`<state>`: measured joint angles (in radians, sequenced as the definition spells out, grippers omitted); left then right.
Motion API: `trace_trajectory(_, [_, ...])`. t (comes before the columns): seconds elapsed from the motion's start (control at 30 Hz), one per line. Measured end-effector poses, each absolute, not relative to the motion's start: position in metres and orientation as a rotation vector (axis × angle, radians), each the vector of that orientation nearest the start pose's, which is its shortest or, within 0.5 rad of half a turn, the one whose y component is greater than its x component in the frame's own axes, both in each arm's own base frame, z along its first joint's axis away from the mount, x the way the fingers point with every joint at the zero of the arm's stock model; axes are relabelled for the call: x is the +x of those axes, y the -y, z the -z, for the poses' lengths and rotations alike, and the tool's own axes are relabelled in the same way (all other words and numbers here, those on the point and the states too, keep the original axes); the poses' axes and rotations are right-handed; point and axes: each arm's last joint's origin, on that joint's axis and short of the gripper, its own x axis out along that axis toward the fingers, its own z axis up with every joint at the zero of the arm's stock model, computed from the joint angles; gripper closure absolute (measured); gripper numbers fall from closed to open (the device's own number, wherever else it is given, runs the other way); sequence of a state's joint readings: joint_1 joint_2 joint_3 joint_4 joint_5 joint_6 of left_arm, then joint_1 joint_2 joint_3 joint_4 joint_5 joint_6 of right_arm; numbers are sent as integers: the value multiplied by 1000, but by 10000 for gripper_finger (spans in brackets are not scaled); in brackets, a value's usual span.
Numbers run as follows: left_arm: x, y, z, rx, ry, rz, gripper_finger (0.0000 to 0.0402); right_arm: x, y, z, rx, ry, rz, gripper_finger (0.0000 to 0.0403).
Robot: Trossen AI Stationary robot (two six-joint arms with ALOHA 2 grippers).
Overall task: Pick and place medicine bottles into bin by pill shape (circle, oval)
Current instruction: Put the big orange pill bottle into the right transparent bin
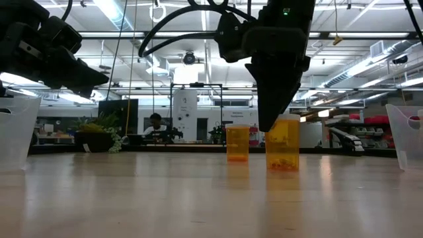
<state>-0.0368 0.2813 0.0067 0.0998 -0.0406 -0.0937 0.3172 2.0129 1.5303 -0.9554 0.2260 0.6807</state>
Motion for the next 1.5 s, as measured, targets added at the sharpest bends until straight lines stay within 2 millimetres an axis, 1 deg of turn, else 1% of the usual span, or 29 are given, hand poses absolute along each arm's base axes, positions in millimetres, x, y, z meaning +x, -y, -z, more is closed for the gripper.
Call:
trace_trajectory(0.13, [114, 3, -151, -87, -174, -12, 378, 372, -115, -186, 180, -1330, 393, 151])
trace_trajectory(0.37, [114, 3, -151, -87, -173, -12, 368, 371, -115, -186, 181, -1343, 406, 184])
trace_trajectory(0.6, [114, 3, -151, -87, -174, -12, 372, 370, -114, -186, 177, -1352, 406, 181])
trace_trajectory(0.8, [114, 3, -151, -87, -174, -12, 378, 367, -119, -188, 227, -1393, 357, 183])
trace_trajectory(0.87, [114, 3, -151, -87, -174, -12, 376, 364, -122, -191, 242, -1409, 338, 183])
trace_trajectory(1.07, [114, 3, -151, -87, -174, -12, 367, 359, -128, -209, 255, -1446, 377, 183])
trace_trajectory(1.23, [114, 3, -152, -87, -172, -12, 367, 352, -142, -228, 264, -1478, 388, 184])
trace_trajectory(1.37, [114, 3, -151, -87, -172, -12, 373, 344, -153, -239, 255, -1515, 390, 184])
trace_trajectory(1.5, [114, 3, -151, -87, -173, -12, 376, 335, -166, -241, 255, -1564, 370, 184])
